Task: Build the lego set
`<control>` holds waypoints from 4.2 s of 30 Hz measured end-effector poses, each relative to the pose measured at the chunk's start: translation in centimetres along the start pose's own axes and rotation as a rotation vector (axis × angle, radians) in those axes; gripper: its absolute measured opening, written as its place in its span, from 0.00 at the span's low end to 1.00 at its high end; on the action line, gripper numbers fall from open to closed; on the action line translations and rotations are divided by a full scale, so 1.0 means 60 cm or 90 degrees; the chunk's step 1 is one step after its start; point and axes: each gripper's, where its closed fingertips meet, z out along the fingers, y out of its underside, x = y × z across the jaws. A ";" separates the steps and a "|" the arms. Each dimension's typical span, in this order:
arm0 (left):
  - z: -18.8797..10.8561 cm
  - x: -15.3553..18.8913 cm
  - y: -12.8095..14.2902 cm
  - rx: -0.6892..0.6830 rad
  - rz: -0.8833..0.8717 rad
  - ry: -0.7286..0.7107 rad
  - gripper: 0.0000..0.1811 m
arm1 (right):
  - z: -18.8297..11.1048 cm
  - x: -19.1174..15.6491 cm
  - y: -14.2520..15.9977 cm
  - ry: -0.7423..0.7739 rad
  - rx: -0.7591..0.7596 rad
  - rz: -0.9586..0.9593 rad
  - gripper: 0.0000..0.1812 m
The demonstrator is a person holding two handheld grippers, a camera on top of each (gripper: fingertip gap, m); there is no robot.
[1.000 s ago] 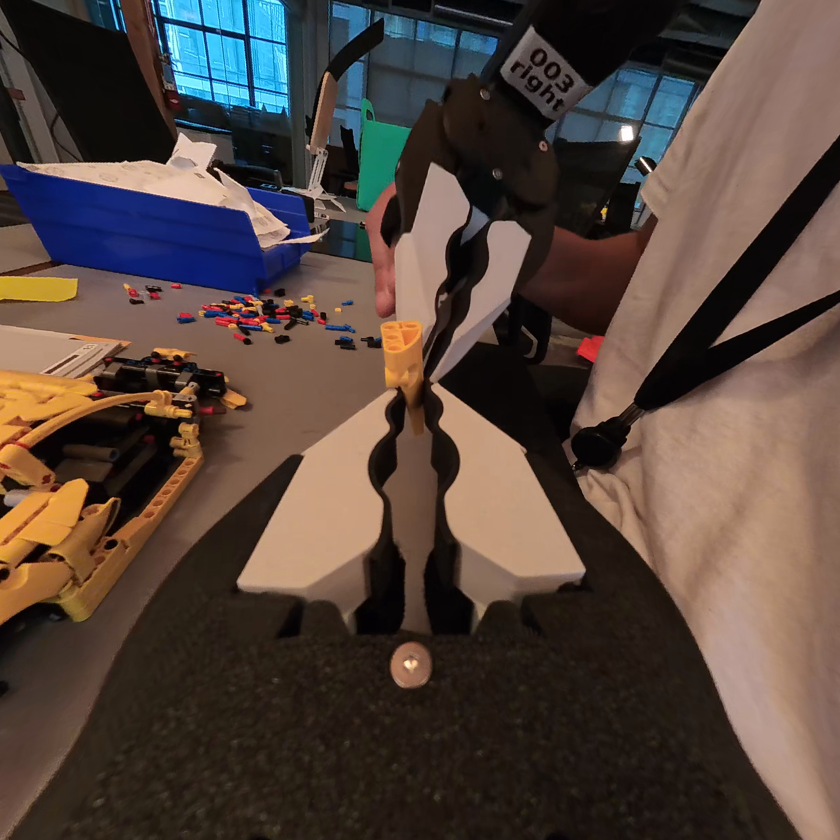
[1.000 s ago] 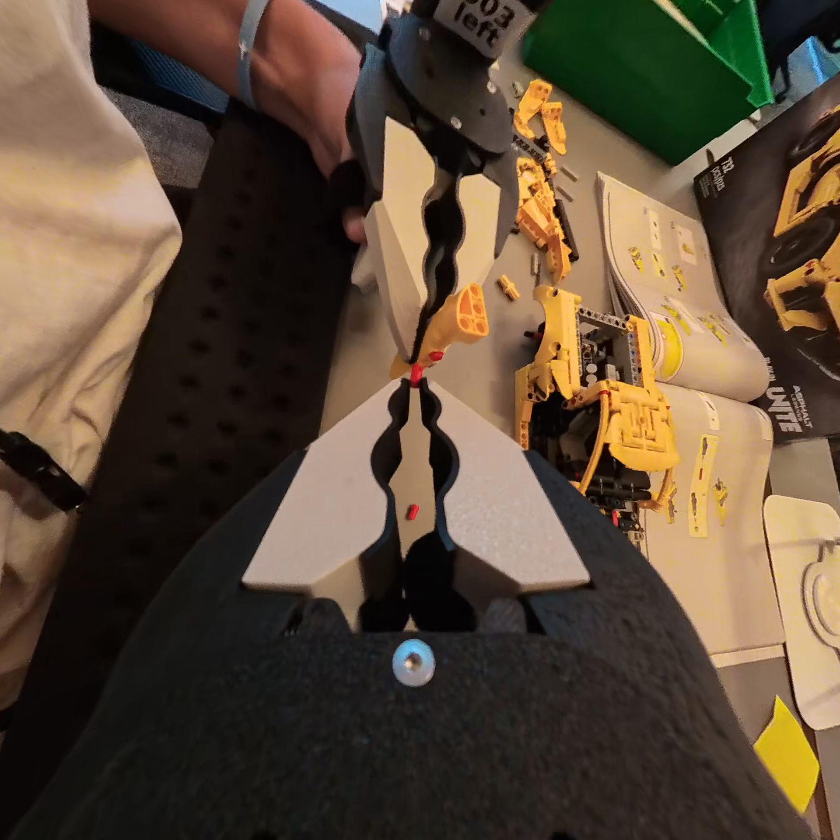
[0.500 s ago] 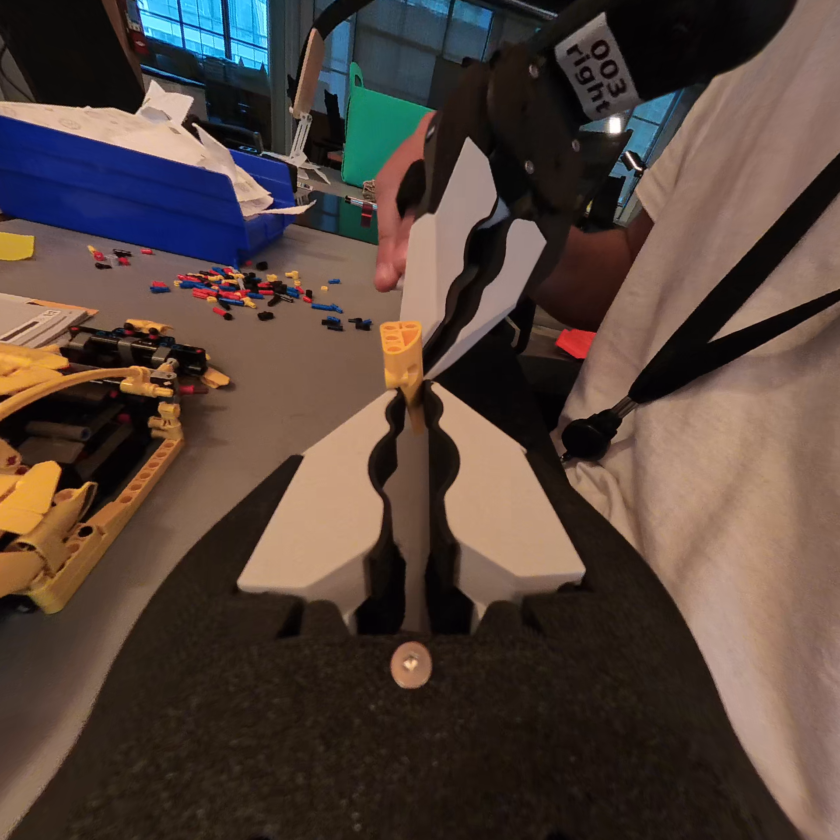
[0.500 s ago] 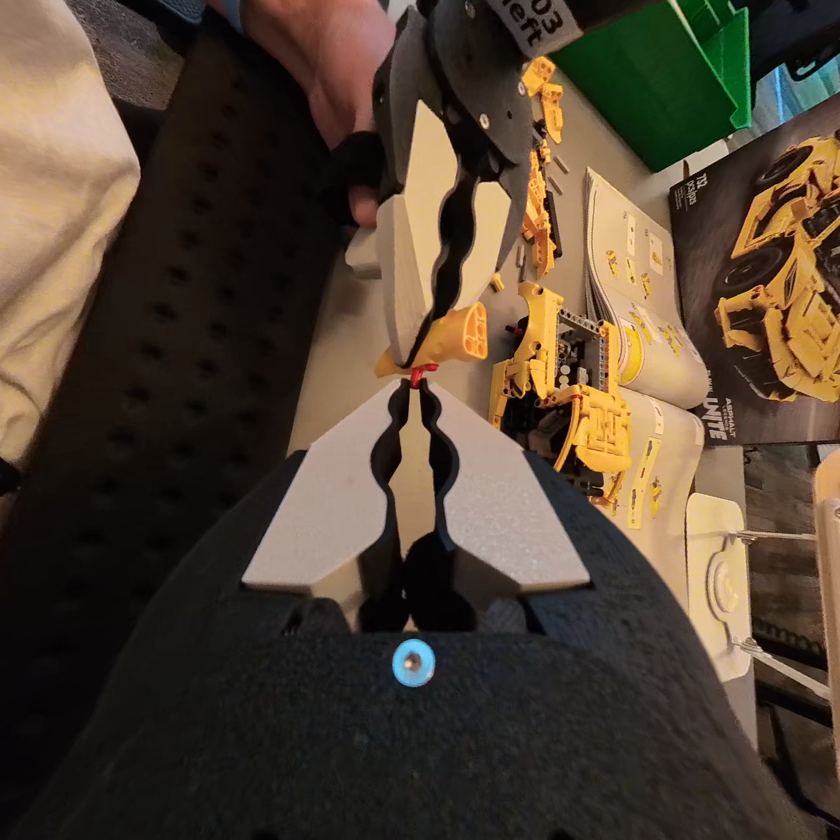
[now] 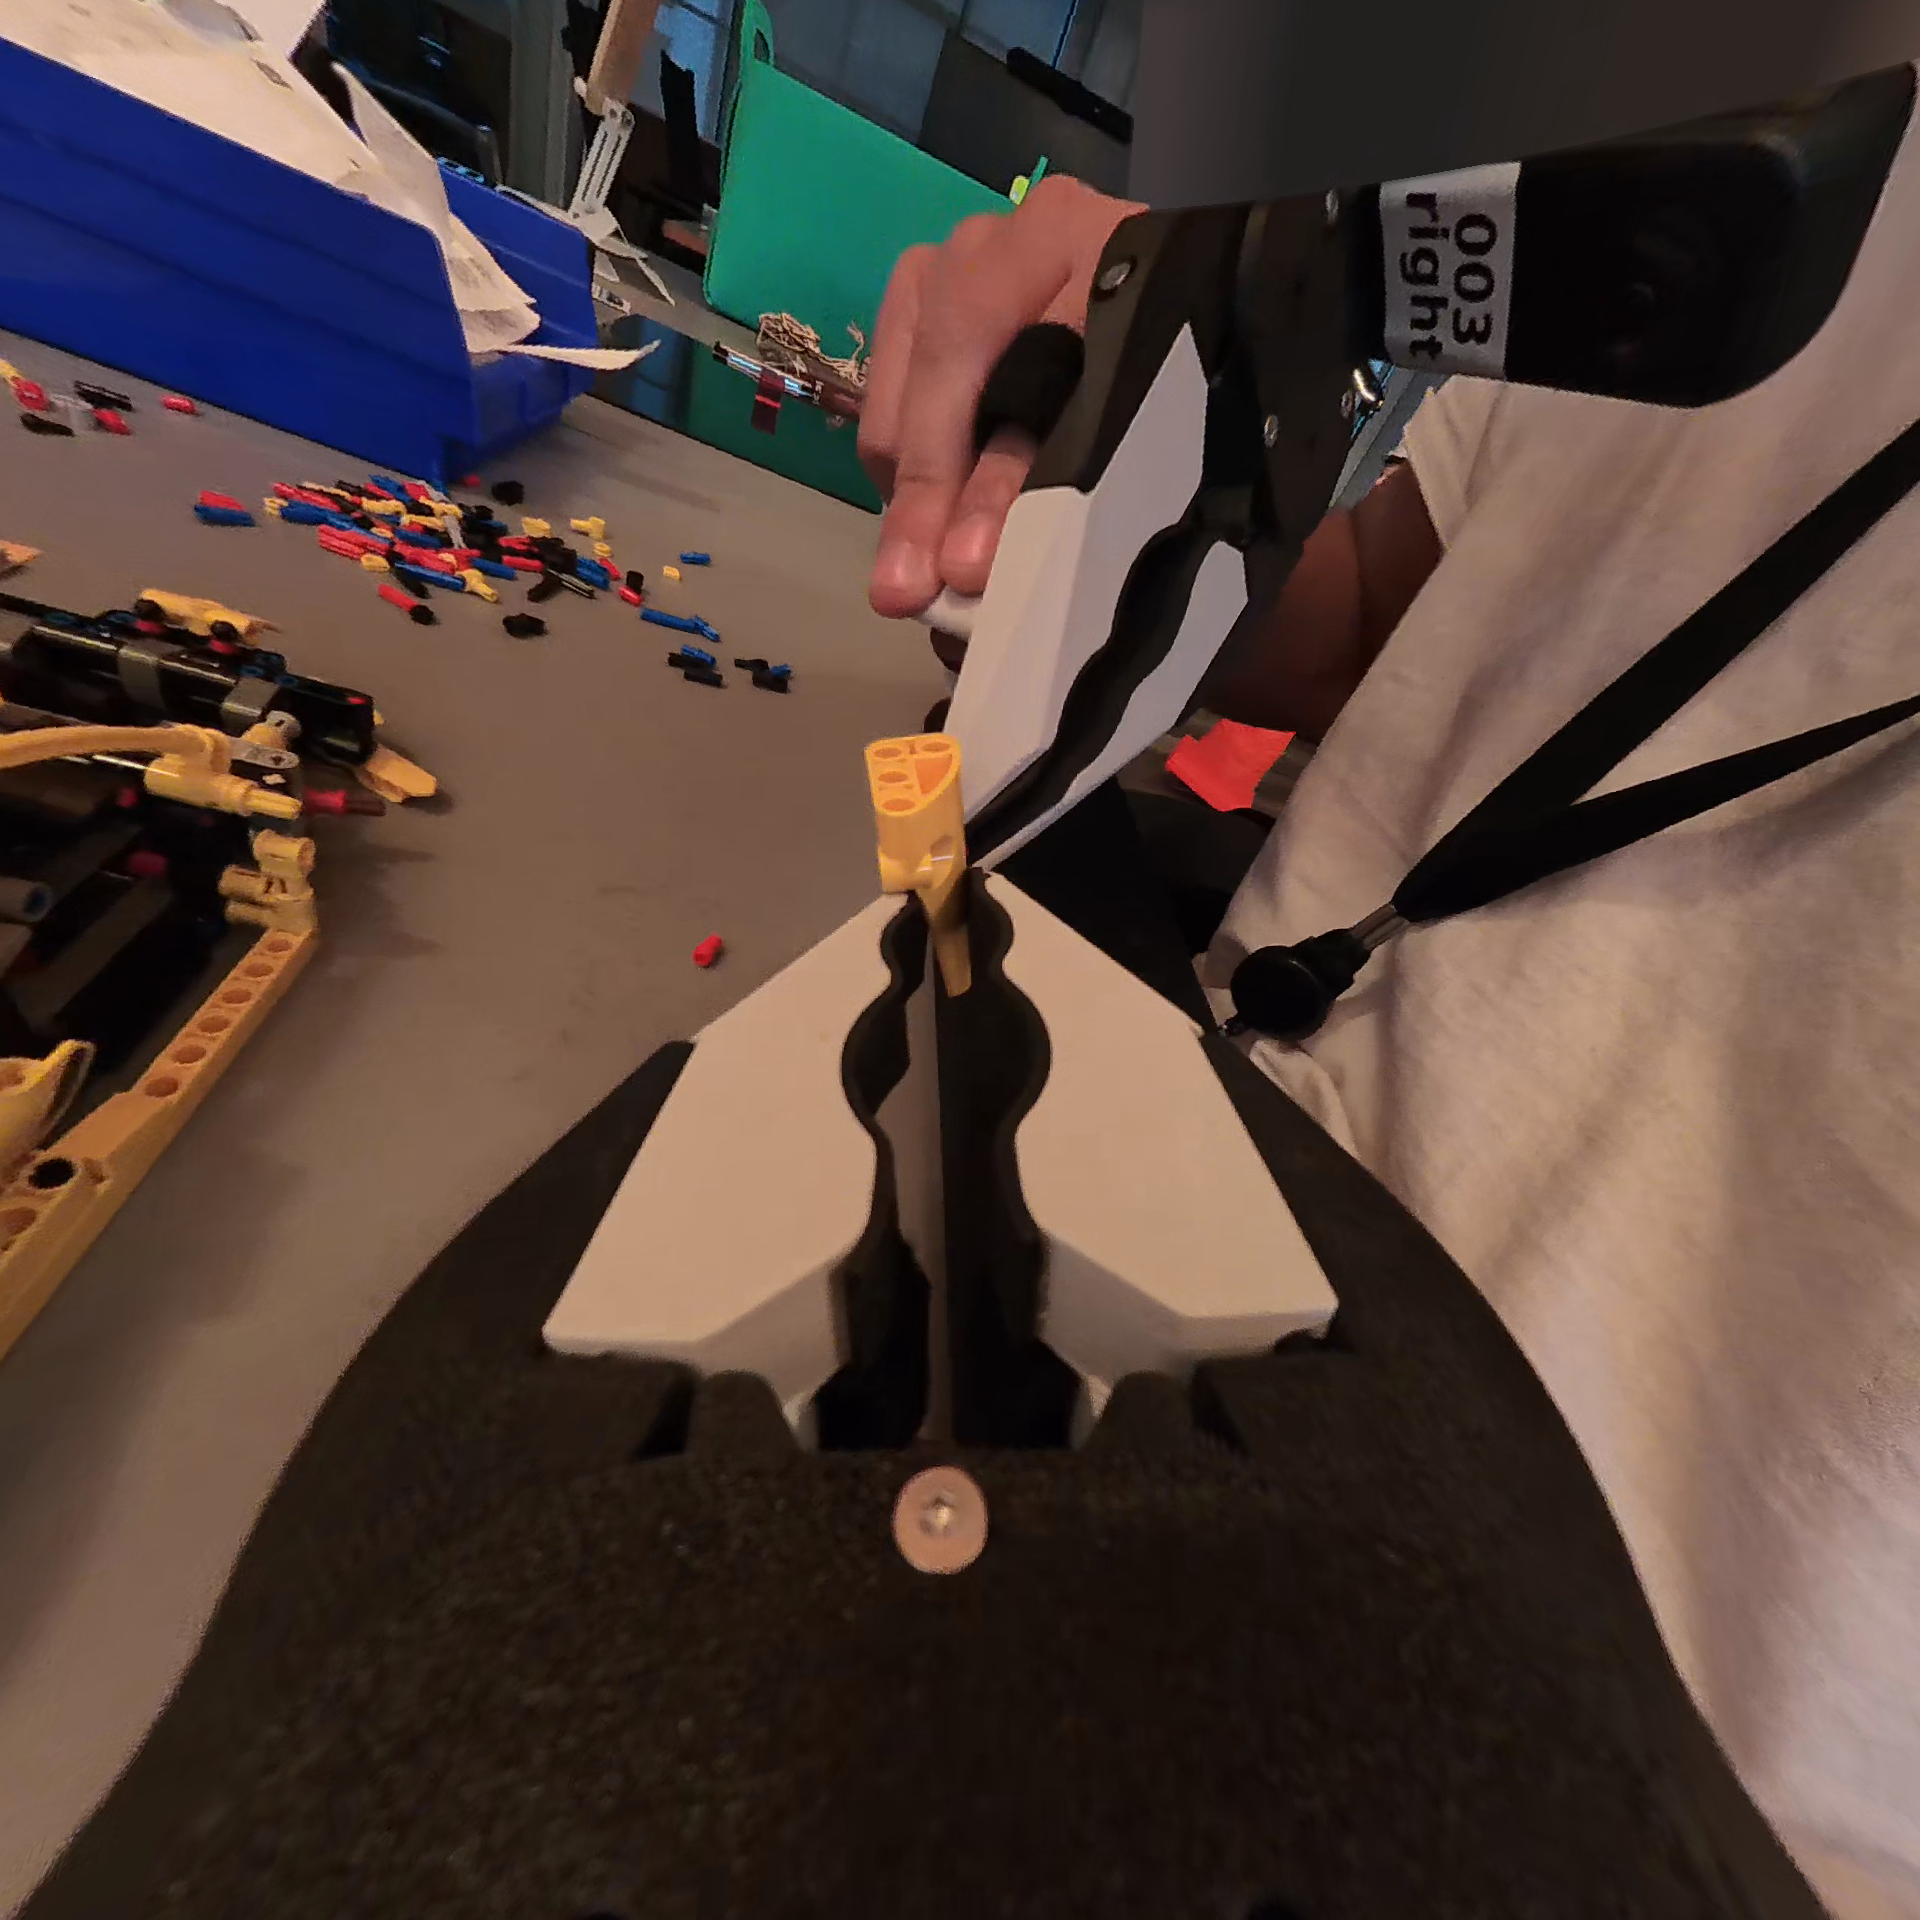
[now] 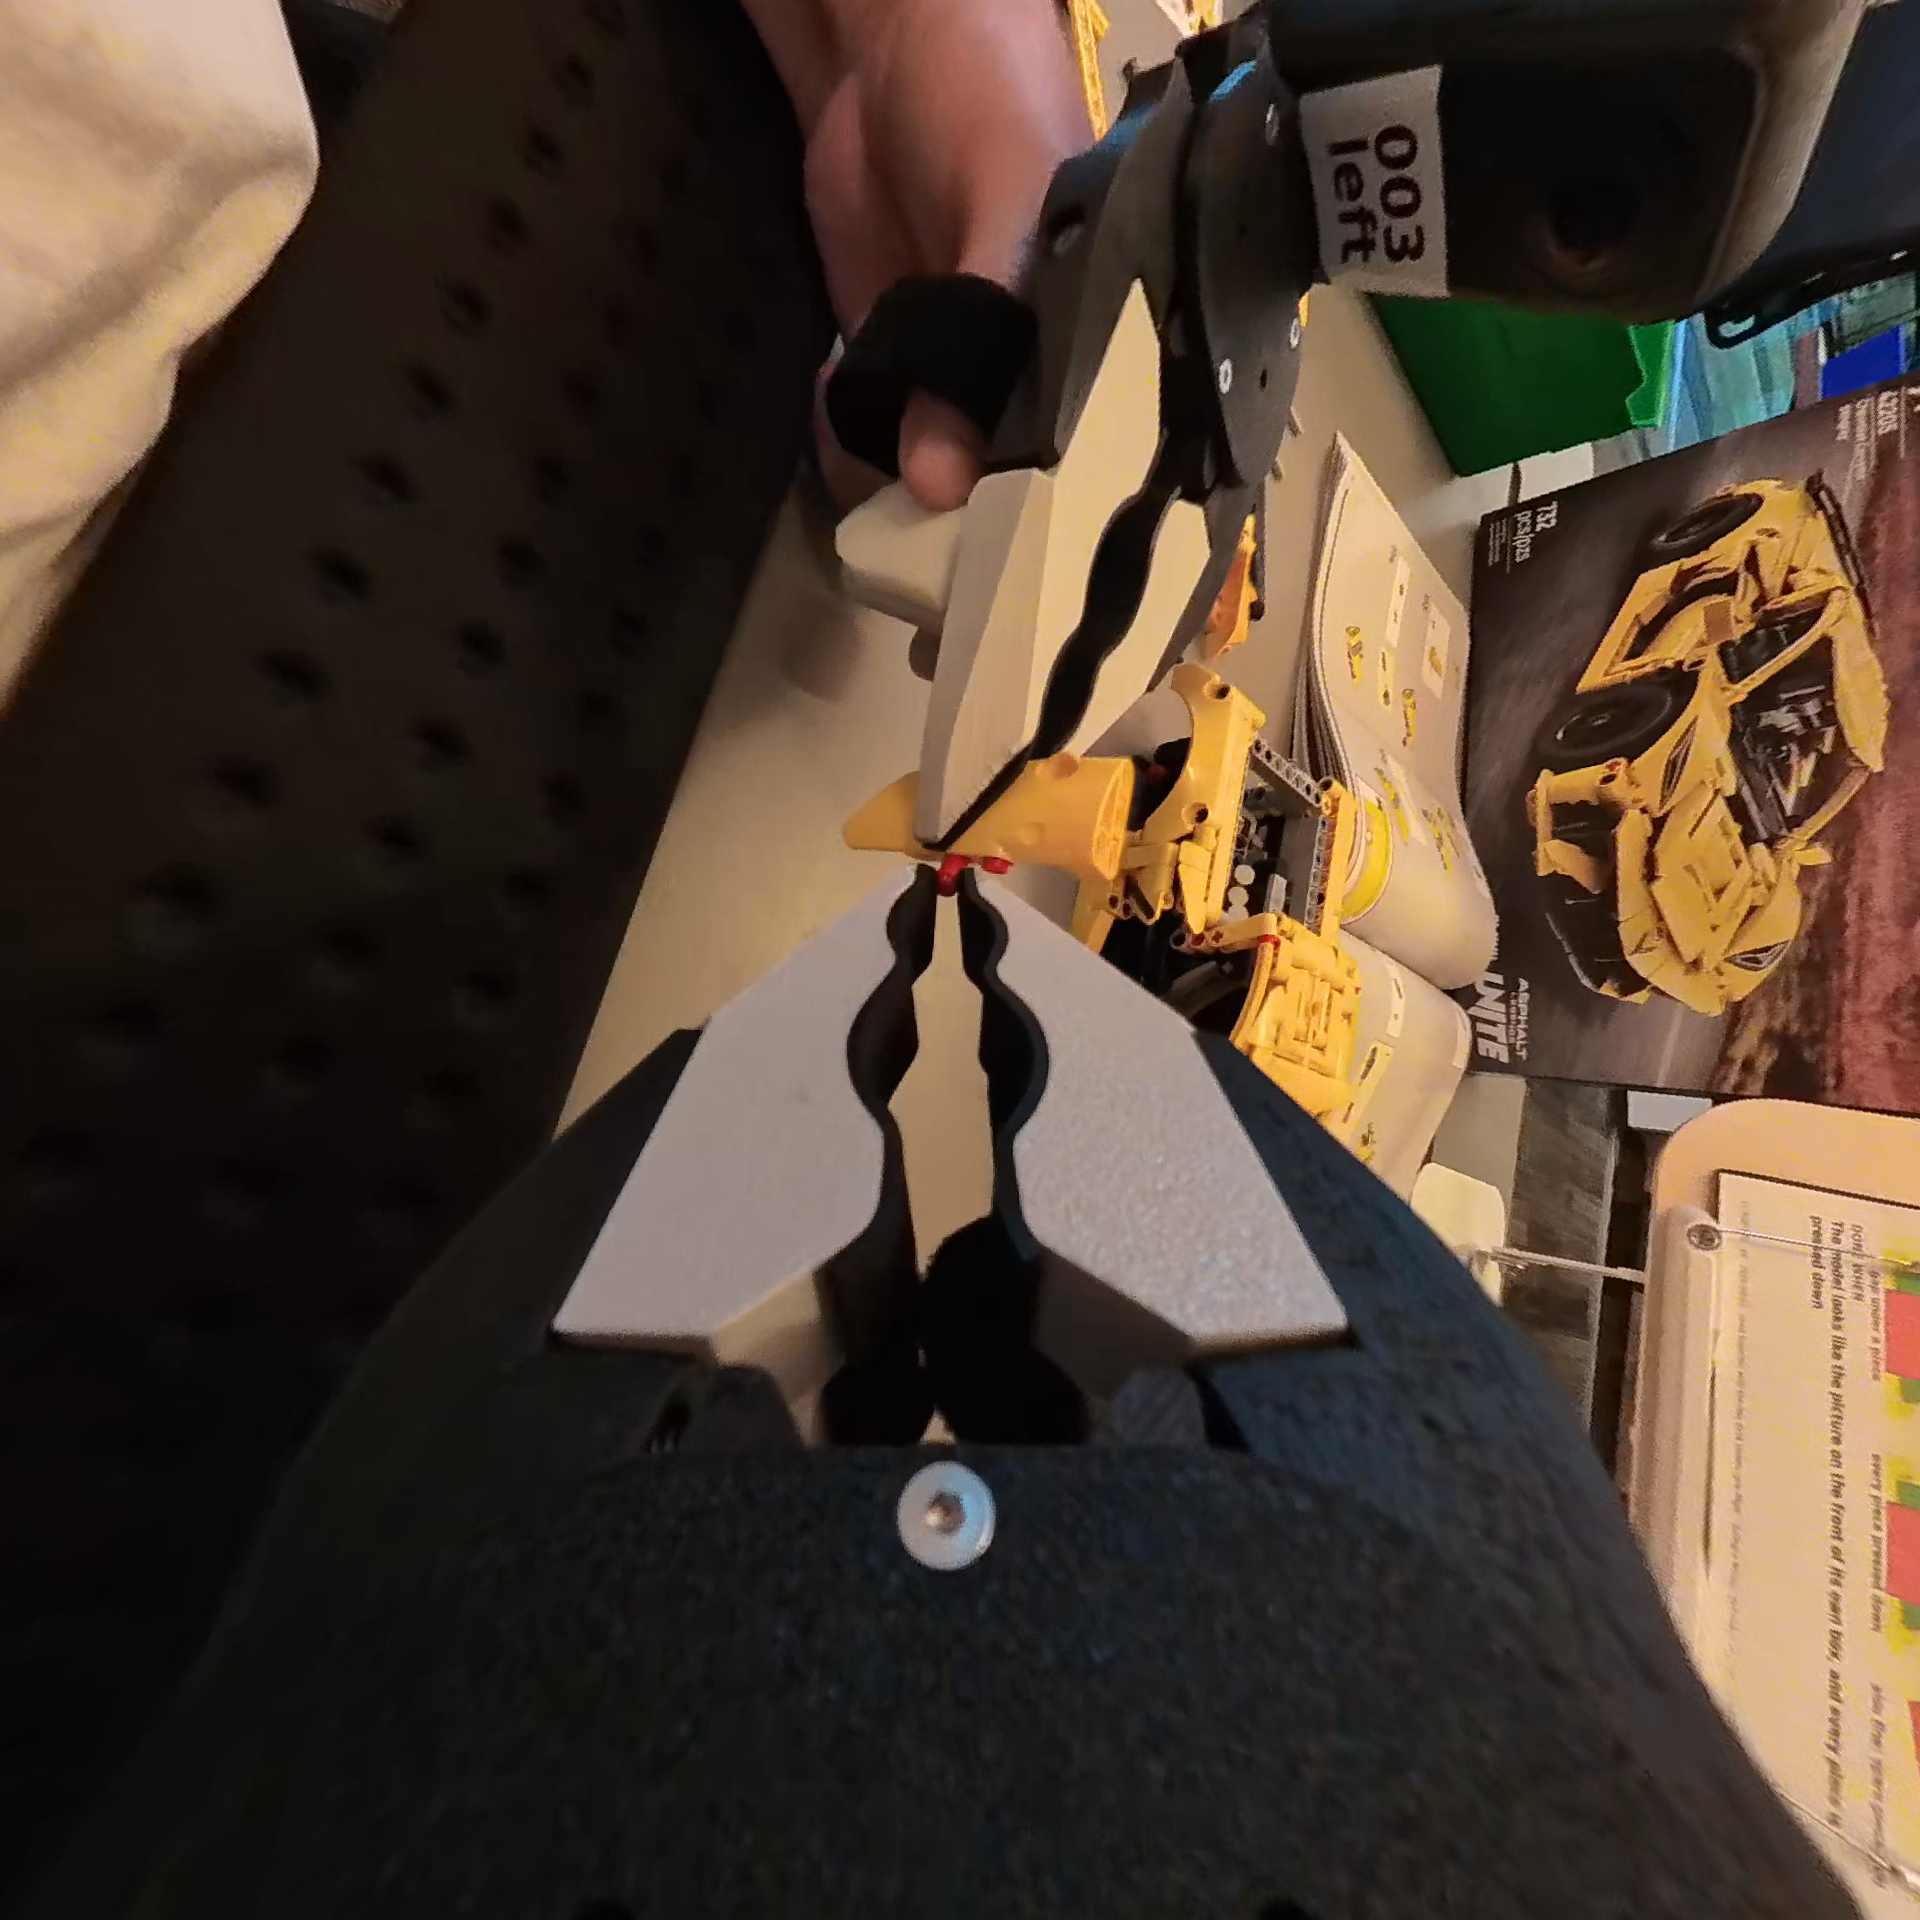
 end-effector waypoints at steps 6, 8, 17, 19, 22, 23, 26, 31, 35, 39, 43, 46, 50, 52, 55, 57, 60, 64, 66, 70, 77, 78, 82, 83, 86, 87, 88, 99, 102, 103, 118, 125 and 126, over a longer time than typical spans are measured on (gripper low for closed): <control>0.001 0.024 -0.003 0.006 0.037 0.042 0.04 | -0.018 -0.005 -0.024 -0.107 0.178 0.172 0.01; 0.002 0.027 -0.003 0.006 0.046 0.045 0.04 | -0.020 -0.006 -0.026 -0.147 0.219 0.225 0.01; -0.009 0.036 -0.039 0.095 0.060 0.050 0.04 | -0.037 0.024 -0.044 -0.211 0.426 0.448 0.01; -0.016 0.035 -0.057 0.139 0.057 0.044 0.04 | -0.043 0.044 -0.050 -0.196 0.496 0.529 0.01; -0.029 0.031 -0.080 0.197 0.072 0.023 0.04 | -0.046 0.071 -0.057 -0.170 0.576 0.638 0.01; -0.033 0.030 -0.086 0.213 0.076 0.014 0.04 | -0.046 0.079 -0.058 -0.159 0.597 0.670 0.01; -0.040 0.027 -0.098 0.241 0.088 -0.005 0.04 | -0.046 0.093 -0.062 -0.148 0.653 0.726 0.01; -0.047 0.023 -0.105 0.259 0.087 -0.017 0.04 | -0.046 0.101 -0.060 -0.164 0.732 0.785 0.01; -0.055 0.024 -0.114 0.284 0.082 -0.016 0.04 | -0.047 0.111 -0.068 -0.141 0.759 0.790 0.01; -0.062 0.019 -0.117 0.294 0.074 -0.025 0.04 | -0.041 0.117 -0.069 -0.108 0.744 0.778 0.01; -0.064 0.017 -0.115 0.290 0.056 -0.020 0.04 | -0.037 0.116 -0.068 -0.094 0.726 0.764 0.01; -0.062 0.019 -0.113 0.288 0.048 -0.010 0.04 | -0.037 0.113 -0.068 -0.099 0.737 0.774 0.01; -0.061 0.023 -0.113 0.289 0.043 0.004 0.04 | -0.039 0.110 -0.070 -0.117 0.753 0.784 0.01; -0.061 0.027 -0.117 0.304 0.026 0.022 0.04 | -0.043 0.111 -0.073 -0.123 0.775 0.789 0.01; -0.066 0.028 -0.125 0.335 -0.012 0.051 0.03 | -0.042 0.114 -0.077 -0.119 0.775 0.782 0.01; -0.065 0.025 -0.126 0.342 -0.021 0.048 0.04 | -0.042 0.117 -0.074 -0.103 0.769 0.775 0.00; -0.063 0.021 -0.123 0.331 -0.019 0.038 0.03 | -0.040 0.116 -0.074 -0.092 0.751 0.766 0.00; -0.061 0.005 -0.119 0.312 -0.010 -0.006 0.04 | -0.027 0.120 -0.060 -0.037 0.674 0.725 0.01; -0.064 -0.004 -0.119 0.311 -0.014 -0.024 0.04 | -0.026 0.127 -0.052 0.022 0.641 0.700 0.01; -0.068 -0.026 -0.113 0.306 -0.029 -0.071 0.04 | -0.018 0.131 -0.044 0.155 0.538 0.619 0.15; -0.071 -0.050 -0.108 0.300 -0.052 -0.111 0.04 | 0.024 0.115 -0.048 0.185 0.409 0.554 0.23; -0.072 -0.052 -0.107 0.301 -0.053 -0.117 0.04 | 0.027 0.114 -0.048 0.191 0.401 0.548 0.23; -0.072 -0.065 -0.102 0.287 -0.053 -0.150 0.04 | 0.039 0.118 -0.034 0.242 0.330 0.533 0.23; -0.072 -0.069 -0.101 0.286 -0.052 -0.159 0.04 | 0.038 0.123 -0.025 0.270 0.312 0.539 0.22; -0.073 -0.075 -0.098 0.281 -0.059 -0.172 0.04 | 0.037 0.125 -0.026 0.279 0.305 0.526 0.25; -0.072 -0.074 -0.098 0.279 -0.057 -0.171 0.04 | 0.040 0.124 -0.028 0.280 0.299 0.523 0.25; -0.071 -0.073 -0.098 0.279 -0.056 -0.168 0.04 | 0.046 0.121 -0.028 0.277 0.285 0.517 0.26; -0.067 -0.077 -0.093 0.267 -0.053 -0.179 0.04 | 0.057 0.115 -0.026 0.288 0.225 0.502 0.27; -0.059 -0.077 -0.087 0.237 -0.028 -0.199 0.04 | 0.031 0.110 0.012 0.284 0.170 0.454 0.19; -0.062 -0.079 -0.088 0.237 -0.022 -0.206 0.04 | 0.017 0.104 0.036 0.259 0.155 0.461 0.17; -0.083 -0.067 -0.090 0.254 -0.033 -0.199 0.04 | 0.059 -0.059 0.154 -0.076 -0.042 0.467 0.09; -0.082 -0.068 -0.085 0.242 -0.034 -0.206 0.04 | 0.064 -0.062 0.158 -0.123 -0.070 0.485 0.02; -0.082 -0.070 -0.085 0.241 -0.036 -0.208 0.04 | 0.065 -0.057 0.156 -0.128 -0.060 0.505 0.02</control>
